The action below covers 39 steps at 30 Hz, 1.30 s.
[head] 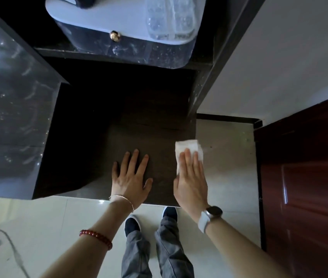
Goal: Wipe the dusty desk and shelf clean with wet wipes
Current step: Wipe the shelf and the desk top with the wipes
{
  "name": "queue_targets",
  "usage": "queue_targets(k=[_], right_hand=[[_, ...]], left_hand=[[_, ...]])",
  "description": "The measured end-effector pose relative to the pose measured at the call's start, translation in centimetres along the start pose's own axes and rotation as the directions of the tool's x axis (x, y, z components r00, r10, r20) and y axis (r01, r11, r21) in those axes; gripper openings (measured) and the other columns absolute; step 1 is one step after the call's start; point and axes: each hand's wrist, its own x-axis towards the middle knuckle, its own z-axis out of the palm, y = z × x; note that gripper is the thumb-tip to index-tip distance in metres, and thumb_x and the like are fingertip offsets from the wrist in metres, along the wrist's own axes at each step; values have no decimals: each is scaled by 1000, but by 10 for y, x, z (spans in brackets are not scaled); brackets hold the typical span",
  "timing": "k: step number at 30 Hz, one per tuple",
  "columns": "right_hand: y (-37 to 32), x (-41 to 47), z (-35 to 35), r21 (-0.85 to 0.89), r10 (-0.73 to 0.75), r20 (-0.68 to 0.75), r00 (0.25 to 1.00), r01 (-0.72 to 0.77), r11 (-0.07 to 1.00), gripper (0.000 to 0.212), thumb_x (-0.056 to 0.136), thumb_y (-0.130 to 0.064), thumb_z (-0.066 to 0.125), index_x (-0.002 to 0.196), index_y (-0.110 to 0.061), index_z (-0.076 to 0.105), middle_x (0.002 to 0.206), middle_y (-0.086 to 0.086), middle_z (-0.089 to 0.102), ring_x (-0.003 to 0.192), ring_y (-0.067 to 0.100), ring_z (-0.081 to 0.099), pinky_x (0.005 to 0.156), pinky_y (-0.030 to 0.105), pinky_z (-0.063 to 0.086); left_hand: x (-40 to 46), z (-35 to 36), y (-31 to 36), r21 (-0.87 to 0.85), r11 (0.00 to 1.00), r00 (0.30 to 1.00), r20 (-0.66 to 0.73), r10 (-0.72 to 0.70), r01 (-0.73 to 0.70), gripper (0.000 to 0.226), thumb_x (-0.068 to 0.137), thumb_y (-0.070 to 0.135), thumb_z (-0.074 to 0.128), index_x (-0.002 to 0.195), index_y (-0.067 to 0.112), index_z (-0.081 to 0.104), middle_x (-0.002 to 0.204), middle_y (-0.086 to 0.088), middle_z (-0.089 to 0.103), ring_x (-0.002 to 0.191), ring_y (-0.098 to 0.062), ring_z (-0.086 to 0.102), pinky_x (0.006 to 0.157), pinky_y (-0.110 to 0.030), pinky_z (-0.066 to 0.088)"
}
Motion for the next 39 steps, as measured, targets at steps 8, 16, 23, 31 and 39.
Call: queue_targets(k=[8,16,23,31,39], right_hand=[[-6,85,-24,-58,75,-14,997,-75,995,61,94,-23,34,145,-2,7,155,16,3,142,29,-3,113,35,-8],[-18,-48,27,52,-411,125,903,408,912,53,91,-23,31,144,-13,26,152,4,23,142,20,8,114,38,9],[-34,13,19,44,-345,134,929,342,939,53,90,-26,27,142,-16,28,150,4,23,140,24,14,116,38,5],[-113,61,24,12,-384,221,896,392,920,61,94,-15,32,146,-17,1,155,3,-9,141,23,-15,111,34,-15],[-155,-32,68,37,-506,152,849,507,861,69,73,-1,54,139,-12,36,147,9,35,136,30,28,112,42,18]], left_hand=[[2,3,-3,69,998,1000,-30,3,0,65,73,52,32,132,25,39,140,-9,44,129,-32,41,97,-58,35],[-13,-3,-12,-111,991,986,-142,-91,75,51,78,35,36,122,14,51,131,-15,53,121,-35,49,90,-55,43],[-62,22,-48,-196,935,917,-216,-336,297,51,81,34,33,126,12,46,135,-22,46,127,-32,25,99,-50,36],[-92,26,-76,-276,879,901,-86,-426,389,55,85,31,33,137,12,35,148,-17,27,139,-33,17,109,-54,23],[-126,28,-121,-311,878,913,-65,-402,364,49,89,29,38,134,12,39,147,-14,32,138,-33,21,110,-51,25]])
